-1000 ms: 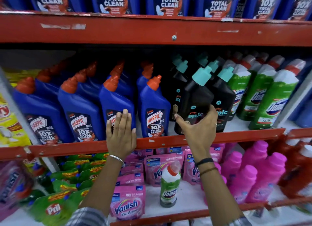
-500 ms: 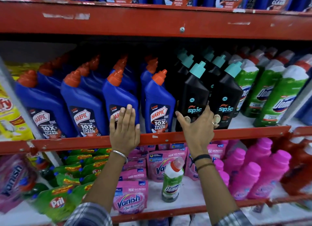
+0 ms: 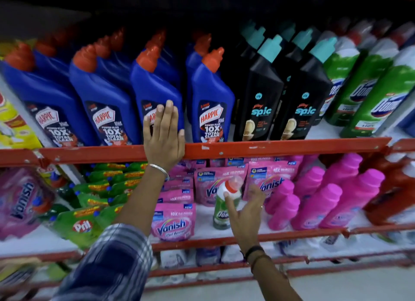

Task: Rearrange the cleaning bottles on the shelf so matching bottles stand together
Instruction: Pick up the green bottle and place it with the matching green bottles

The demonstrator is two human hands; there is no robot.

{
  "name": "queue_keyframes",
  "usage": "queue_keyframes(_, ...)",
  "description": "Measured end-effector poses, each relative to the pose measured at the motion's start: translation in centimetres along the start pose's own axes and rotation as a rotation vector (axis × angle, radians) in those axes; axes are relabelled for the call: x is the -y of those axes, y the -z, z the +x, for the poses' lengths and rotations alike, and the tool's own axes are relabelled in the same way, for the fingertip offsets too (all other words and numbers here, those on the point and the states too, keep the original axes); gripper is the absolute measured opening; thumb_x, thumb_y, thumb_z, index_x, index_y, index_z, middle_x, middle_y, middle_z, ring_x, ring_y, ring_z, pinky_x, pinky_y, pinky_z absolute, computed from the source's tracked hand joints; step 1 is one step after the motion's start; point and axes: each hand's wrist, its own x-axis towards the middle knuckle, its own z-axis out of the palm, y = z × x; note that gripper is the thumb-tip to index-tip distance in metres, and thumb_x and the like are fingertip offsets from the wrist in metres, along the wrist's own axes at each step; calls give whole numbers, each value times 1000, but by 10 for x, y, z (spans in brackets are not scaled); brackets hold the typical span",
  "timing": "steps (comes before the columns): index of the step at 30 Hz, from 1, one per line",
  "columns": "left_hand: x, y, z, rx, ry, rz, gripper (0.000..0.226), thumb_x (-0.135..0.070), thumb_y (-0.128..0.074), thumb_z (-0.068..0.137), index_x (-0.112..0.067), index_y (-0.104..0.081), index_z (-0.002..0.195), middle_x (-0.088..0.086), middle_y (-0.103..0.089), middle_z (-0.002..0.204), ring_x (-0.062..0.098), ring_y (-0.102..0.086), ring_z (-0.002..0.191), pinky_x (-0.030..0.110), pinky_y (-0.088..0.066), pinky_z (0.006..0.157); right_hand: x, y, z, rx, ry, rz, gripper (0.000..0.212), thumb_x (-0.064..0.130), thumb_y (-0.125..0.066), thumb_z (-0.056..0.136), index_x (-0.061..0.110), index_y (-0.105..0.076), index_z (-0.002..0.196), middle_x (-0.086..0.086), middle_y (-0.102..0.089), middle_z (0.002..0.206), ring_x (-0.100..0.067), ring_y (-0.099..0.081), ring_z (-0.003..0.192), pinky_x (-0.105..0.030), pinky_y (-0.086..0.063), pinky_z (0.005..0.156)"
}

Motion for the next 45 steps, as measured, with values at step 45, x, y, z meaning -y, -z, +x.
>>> queue_keyframes(45, 0, -2, -2, -42, -9, -3, 56, -26, -35, 98, -4, -23, 148, 3, -10, 159, 20, -12, 146, 43, -11, 118, 100, 214, 163, -543, 220, 28, 85, 50, -86, 58, 6, -52, 123, -11, -64, 114, -17, -58, 93, -32, -49, 86)
